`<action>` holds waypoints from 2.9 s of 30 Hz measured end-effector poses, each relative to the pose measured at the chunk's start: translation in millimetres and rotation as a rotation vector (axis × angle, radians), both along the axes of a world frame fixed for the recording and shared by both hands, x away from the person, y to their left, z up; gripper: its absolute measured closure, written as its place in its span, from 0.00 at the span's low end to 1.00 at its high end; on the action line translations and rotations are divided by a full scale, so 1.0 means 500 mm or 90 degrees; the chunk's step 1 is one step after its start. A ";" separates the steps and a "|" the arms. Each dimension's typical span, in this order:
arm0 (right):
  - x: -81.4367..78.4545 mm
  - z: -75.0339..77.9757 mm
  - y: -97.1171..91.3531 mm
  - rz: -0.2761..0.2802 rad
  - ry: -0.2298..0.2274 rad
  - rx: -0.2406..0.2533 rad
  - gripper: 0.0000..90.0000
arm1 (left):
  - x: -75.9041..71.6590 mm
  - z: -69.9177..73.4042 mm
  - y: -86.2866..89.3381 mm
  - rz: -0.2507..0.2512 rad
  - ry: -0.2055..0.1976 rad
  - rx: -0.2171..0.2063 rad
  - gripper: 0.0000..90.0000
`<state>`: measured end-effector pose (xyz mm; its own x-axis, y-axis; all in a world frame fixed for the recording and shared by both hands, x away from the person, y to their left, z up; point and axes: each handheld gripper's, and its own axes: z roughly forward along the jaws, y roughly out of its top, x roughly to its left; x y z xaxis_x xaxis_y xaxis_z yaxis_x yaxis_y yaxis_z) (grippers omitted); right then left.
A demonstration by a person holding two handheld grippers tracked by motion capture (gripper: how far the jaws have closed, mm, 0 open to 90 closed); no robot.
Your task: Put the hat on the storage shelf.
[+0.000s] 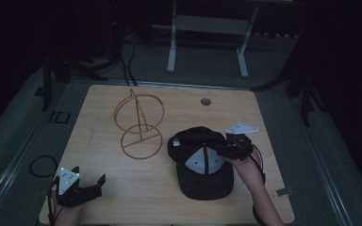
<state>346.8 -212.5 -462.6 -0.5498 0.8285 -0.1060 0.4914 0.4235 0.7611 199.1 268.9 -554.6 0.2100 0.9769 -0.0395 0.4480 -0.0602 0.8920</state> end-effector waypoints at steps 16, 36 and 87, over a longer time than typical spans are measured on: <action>0.016 -0.025 0.025 -0.067 0.008 -0.066 0.99 | 0.001 -0.002 -0.005 -0.020 -0.002 -0.008 0.02; -0.023 0.091 0.055 -0.029 -0.087 0.011 1.00 | -0.009 0.005 -0.030 -0.054 -0.016 -0.018 0.02; -0.086 0.241 0.028 0.006 -0.210 0.107 1.00 | 0.091 0.189 -0.369 -0.349 -0.075 -0.045 0.05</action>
